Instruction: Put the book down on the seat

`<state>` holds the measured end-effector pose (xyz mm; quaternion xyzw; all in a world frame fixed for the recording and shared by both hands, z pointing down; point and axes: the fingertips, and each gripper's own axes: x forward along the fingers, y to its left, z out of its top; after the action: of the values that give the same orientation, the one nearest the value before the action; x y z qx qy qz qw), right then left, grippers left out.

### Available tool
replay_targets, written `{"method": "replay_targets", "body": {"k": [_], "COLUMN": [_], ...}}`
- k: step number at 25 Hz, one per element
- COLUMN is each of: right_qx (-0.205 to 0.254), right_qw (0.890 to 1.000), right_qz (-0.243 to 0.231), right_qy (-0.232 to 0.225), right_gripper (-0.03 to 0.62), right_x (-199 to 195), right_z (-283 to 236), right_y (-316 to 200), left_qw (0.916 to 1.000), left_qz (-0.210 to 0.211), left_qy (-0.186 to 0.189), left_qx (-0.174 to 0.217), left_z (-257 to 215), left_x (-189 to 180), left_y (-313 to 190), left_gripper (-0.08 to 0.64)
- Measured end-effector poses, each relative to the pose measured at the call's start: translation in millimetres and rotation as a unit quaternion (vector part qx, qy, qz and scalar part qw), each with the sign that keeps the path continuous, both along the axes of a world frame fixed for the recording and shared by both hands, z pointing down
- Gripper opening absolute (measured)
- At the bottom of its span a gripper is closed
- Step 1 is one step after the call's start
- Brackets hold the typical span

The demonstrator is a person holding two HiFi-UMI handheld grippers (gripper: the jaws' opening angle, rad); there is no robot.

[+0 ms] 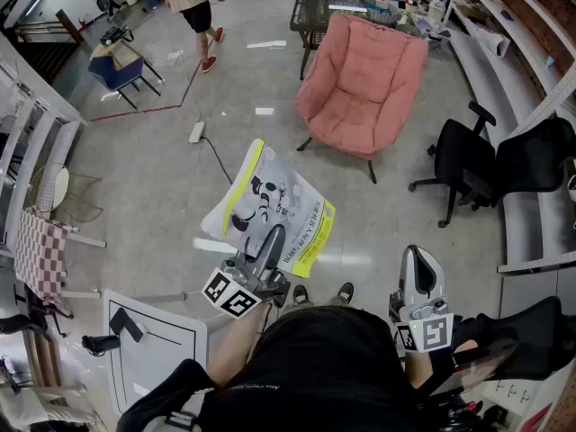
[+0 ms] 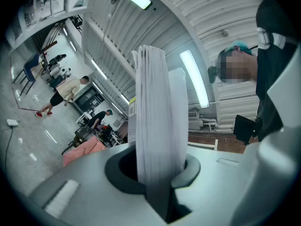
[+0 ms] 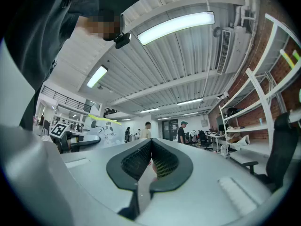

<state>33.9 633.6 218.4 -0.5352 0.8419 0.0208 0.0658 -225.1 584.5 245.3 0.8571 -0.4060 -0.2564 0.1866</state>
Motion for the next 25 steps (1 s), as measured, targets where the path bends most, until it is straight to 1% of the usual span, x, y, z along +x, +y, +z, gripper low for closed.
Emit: {"method": "replay_targets", "body": {"k": [2,7,12,17,22,25], "right_qx": [-0.001,0.003,0.003,-0.002,-0.006,-0.008], "right_qw": [1.0,0.999,0.999,0.999,0.998,0.998], "right_qz": [0.0,-0.006,-0.005,0.003,-0.006,-0.009], "right_qy": [0.004,0.038,0.046,0.053,0.058,0.059], "right_gripper": [0.012,0.012,0.012,0.012,0.012,0.012], "right_x": [-1.0,-11.0,-18.0,-28.2,-45.3,-52.9], "right_z": [-0.1,1.6,2.6,4.3,9.8,8.9], "right_y": [0.8,1.2,-2.6,-22.4,-42.4,-50.9], "left_qw": [1.0,1.0,0.9999,0.9999,0.9997,0.9995], "left_qz": [0.002,0.005,0.009,0.009,0.014,0.02], "left_qy": [0.002,0.004,0.009,0.008,0.017,0.015], "left_qx": [0.001,0.004,0.003,0.006,0.012,0.017], "left_z": [-0.7,-0.5,-0.3,-2.9,-7.0,-10.5], "left_x": [-0.6,-3.3,-7.3,-14.6,-19.8,-20.7], "left_y": [0.4,-1.5,-6.8,-23.9,-40.2,-46.9], "left_gripper": [0.066,0.066,0.066,0.066,0.066,0.066]}}
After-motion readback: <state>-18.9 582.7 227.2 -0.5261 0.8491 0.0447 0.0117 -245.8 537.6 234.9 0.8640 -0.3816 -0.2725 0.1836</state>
